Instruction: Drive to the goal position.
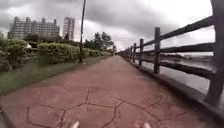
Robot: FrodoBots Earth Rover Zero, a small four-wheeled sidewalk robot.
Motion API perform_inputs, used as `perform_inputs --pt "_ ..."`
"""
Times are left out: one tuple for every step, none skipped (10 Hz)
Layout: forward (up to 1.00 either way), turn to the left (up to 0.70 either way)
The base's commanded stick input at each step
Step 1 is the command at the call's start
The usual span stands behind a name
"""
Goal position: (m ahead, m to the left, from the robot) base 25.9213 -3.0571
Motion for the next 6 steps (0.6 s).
perform_inputs --pt "0.5 0.5" --pt "0.5 0.39" --pt "0.5 0.03" --pt "0.5 0.0" --pt "0.5 0.0" --pt "0.5 0.0"
